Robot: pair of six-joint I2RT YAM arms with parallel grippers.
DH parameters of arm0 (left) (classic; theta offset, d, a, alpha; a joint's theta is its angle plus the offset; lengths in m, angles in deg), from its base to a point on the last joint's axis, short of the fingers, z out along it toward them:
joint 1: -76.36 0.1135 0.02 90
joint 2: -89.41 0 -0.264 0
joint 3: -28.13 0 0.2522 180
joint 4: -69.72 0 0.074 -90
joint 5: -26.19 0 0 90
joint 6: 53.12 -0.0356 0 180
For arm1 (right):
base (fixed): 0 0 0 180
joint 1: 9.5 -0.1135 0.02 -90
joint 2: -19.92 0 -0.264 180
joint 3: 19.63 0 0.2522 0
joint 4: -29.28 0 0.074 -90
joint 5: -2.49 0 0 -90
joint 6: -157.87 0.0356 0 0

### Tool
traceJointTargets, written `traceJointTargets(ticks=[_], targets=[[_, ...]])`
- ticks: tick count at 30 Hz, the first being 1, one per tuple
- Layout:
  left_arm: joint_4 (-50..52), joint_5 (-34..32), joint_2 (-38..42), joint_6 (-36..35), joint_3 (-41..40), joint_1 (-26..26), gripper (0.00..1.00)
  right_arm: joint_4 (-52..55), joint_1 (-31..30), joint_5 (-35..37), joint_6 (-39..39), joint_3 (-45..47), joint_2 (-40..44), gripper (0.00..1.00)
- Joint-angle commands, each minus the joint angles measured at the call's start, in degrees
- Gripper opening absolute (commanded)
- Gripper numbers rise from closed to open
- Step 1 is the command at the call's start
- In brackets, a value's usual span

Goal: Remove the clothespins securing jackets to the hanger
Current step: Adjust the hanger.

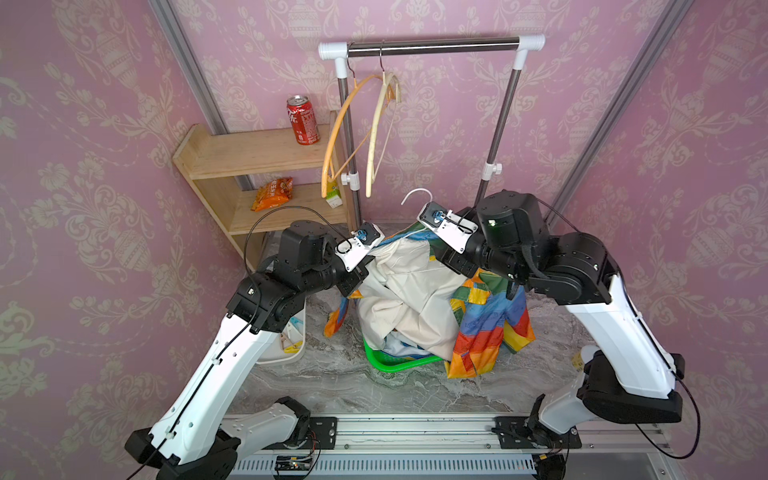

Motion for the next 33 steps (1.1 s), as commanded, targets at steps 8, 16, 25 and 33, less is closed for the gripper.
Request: traceJointTargets(ticks=[8, 16, 25, 33], targets=[[2.0, -0.4, 2.4, -1.4, 3.6, -0.2, 0.00, -10.2, 7.8, -5.5, 2.1, 6.5, 0.9, 0.65], [2.0, -2.8, 2.4, -3.0, 4.3, -0.2, 0.00, -1.8, 12.7, -24.2, 7.5, 1.8, -3.6, 0.38], [0.8, -6.2, 0.1, -5.6, 5.4, -0.2, 0.00, 4.4, 14.5, -43.6, 12.3, 2.5, -5.0, 0.46], [-3.2, -7.4, 0.6, -5.0, 4.1, 1.0, 0.00, 3.2, 18.1, -50.1, 16.0, 10.5, -1.2, 0.59]])
